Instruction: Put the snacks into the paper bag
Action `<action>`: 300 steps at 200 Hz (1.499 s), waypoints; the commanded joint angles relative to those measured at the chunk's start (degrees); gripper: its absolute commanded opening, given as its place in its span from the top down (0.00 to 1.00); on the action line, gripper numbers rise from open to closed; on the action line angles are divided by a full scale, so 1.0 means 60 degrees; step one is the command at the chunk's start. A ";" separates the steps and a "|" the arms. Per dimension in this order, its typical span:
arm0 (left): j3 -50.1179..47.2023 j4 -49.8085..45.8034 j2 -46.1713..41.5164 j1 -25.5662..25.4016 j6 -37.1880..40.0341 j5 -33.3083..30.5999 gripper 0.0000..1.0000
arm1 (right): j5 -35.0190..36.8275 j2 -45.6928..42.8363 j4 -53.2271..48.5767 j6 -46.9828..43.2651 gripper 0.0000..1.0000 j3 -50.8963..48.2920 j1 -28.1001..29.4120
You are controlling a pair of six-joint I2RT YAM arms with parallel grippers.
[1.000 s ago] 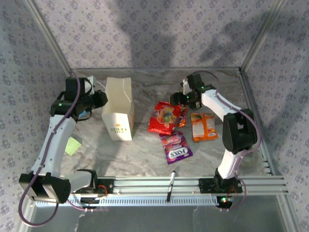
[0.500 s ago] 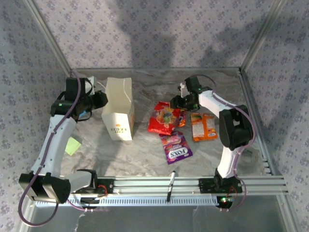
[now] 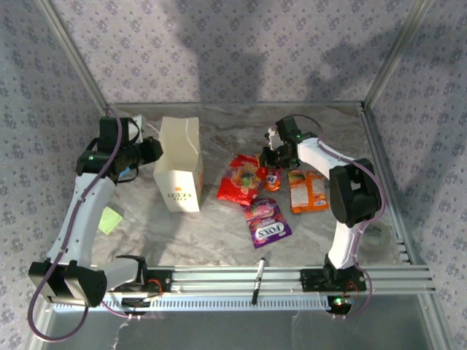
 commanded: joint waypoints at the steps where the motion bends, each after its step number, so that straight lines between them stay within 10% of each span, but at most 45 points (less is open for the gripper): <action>1: 0.0399 -0.0200 -0.0053 -0.0053 0.0179 -0.0096 0.86 | -0.0104 0.0138 -0.0283 -0.0152 1.00 -0.0084 0.0124; 300: 0.0051 0.0340 -0.0565 -0.0071 -0.0069 0.0252 0.85 | 0.3589 -0.3253 -0.2859 -0.1446 1.00 0.5308 0.2768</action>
